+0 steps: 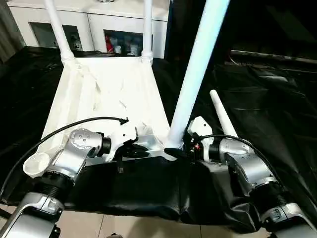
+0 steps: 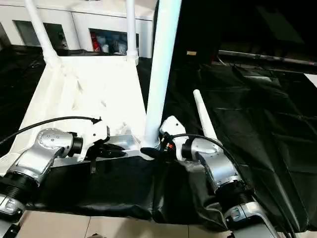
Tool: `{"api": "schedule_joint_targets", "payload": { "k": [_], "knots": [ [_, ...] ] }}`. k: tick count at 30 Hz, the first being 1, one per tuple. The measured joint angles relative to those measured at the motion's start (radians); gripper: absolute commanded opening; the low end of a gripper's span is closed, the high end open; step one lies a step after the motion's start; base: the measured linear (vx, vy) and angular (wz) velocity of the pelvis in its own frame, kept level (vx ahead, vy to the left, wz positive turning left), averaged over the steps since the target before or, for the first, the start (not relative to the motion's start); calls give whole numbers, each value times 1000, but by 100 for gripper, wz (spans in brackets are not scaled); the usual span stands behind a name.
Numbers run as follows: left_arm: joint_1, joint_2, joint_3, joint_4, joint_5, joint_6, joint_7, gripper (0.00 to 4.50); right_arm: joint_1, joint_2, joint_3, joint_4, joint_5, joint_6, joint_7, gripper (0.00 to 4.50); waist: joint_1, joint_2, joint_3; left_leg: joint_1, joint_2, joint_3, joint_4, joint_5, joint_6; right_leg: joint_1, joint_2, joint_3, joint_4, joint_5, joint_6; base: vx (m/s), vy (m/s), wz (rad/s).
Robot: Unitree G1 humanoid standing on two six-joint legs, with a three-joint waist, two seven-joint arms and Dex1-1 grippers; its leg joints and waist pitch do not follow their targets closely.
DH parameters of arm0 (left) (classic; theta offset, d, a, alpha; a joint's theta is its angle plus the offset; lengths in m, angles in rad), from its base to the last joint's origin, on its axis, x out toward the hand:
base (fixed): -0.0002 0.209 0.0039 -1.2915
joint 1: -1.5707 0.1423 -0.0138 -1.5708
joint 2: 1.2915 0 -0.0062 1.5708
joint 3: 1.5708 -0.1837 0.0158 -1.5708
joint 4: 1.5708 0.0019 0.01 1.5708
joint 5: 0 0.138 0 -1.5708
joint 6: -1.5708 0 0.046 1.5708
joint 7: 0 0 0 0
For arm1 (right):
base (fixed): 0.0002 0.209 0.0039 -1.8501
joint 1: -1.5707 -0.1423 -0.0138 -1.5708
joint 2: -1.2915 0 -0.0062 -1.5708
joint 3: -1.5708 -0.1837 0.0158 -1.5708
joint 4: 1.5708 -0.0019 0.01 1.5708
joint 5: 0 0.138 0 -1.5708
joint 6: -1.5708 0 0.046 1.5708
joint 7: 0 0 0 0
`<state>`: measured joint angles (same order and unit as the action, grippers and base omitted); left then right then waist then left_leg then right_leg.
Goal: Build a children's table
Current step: Rotate leg to tighten
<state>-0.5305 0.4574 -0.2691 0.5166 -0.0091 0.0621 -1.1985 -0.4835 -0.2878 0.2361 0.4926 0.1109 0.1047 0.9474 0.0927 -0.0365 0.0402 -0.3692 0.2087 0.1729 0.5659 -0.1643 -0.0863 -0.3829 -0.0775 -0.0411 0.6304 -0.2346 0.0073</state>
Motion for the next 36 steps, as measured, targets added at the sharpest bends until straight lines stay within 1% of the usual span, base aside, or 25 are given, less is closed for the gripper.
{"api": "schedule_joint_targets", "payload": {
  "k": [8, 10, 12, 14, 15, 17, 20, 22, 23, 24, 27, 29, 31, 33, 36],
  "knots": [
    [0, -9, 6, 0, 0, 17, 4, 0, 4, 15, -5, 3, 0, 3, -29, 276, -3, 0, 0, 1, 0, 0, 0, 0, 0, 0, 0, 0, 1, 0, 0, 0, 0, 0],
    [-8, -24, 9, 12, 6, 31, 35, 0, 4, 45, -28, 26, 0, 5, -83, 276, -5, -1, -1, 2, 0, 0, 1, 0, 0, 1, 0, 0, 2, 1, 0, 0, 0, 0],
    [-31, -57, 9, 40, 19, 58, 94, 0, 1, 88, -64, 60, 0, 11, -187, 276, -9, -1, -1, 4, 0, 0, 2, 1, -1, 2, 0, 2, 2, 3, 0, 0, 0, 0],
    [-68, -110, 11, 83, 46, 86, 180, 0, -13, 150, -110, 103, -5, 19, -342, 276, -12, -2, -1, 5, 0, 0, 2, 3, -3, 2, 0, 3, 2, 6, 0, 0, 0, 0],
    [-85, -139, 10, 105, 58, 99, 230, 0, -30, 177, -126, 124, -9, 28, -431, 275, -15, -1, -1, 5, 0, -1, 2, 4, -4, 2, 0, 3, 1, 8, -1, 0, 0, 0],
    [-112, -181, 11, 139, 73, 119, 300, 0, -47, 212, -150, 150, -16, 38, -545, 275, -15, -2, -2, 6, 0, -1, 2, 4, -4, 2, 0, 3, 1, 9, -1, 0, 0, 0],
    [-149, -237, 11, 188, 88, 140, 380, 0, -77, 258, -171, 191, -43, 33, -685, 275, -12, -1, -2, 5, 0, -1, 2, 4, -4, 2, 0, 3, 1, 9, 0, 0, 0, 0],
    [-160, -252, 11, 202, 93, 143, 401, 0, -84, 272, -170, 208, -50, 18, -722, 275, -9, 0, -3, 5, 0, -1, 2, 4, -4, 2, 0, 3, 0, 9, 0, 0, 0, 0],
    [-168, -258, 11, 215, 94, 142, 407, 0, -94, 276, -174, 227, -55, 3, -731, 275, -8, 0, -3, 5, 0, -1, 2, 4, -4, 2, 0, 3, 0, 9, 0, 0, 0, 0],
    [-174, -261, 11, 222, 96, 138, 411, 0, -103, 278, -182, 240, -59, -5, -727, 345, -7, 0, -3, 4, 0, -1, 2, 4, -4, 1, 0, 3, -1, 9, 0, 0, 0, 0],
    [-174, -257, 10, 224, 99, 126, 408, 0, -104, 279, -193, 257, -40, -23, -693, 348, -7, 1, -2, 4, 0, -1, 1, 4, -4, 1, 0, 3, -1, 9, 0, 0, 0, 0],
    [-168, -236, 11, 224, 99, 110, 392, 0, -104, 275, -195, 257, -36, -28, -660, 382, -9, 1, -2, 4, 0, -1, 1, 4, -4, 1, 0, 3, -1, 9, 0, 0, 0, 0],
    [-162, -222, 11, 219, 97, 97, 373, 0, -104, 263, -185, 258, -37, -30, -627, 390, -12, 1, -2, 4, 0, -1, 0, 4, -4, 1, 1, 3, -1, 9, 0, 0, 0, 0],
    [-141, -194, 11, 197, 91, 70, 327, 0, -104, 239, -168, 256, -38, -29, -573, 398, -12, 3, -1, 4, 0, -1, -2, 4, -4, 0, 1, 2, -1, 9, 0, 0, 0, 0],
    [-97, -144, 11, 139, 67, 34, 214, 0, -84, 168, -139, 210, -27, -17, -416, 398, -5, 5, 0, 4, 0, -1, -3, 4, -4, -1, 1, 2, -1, 9, 0, 0, 0, 0]
  ]
}}
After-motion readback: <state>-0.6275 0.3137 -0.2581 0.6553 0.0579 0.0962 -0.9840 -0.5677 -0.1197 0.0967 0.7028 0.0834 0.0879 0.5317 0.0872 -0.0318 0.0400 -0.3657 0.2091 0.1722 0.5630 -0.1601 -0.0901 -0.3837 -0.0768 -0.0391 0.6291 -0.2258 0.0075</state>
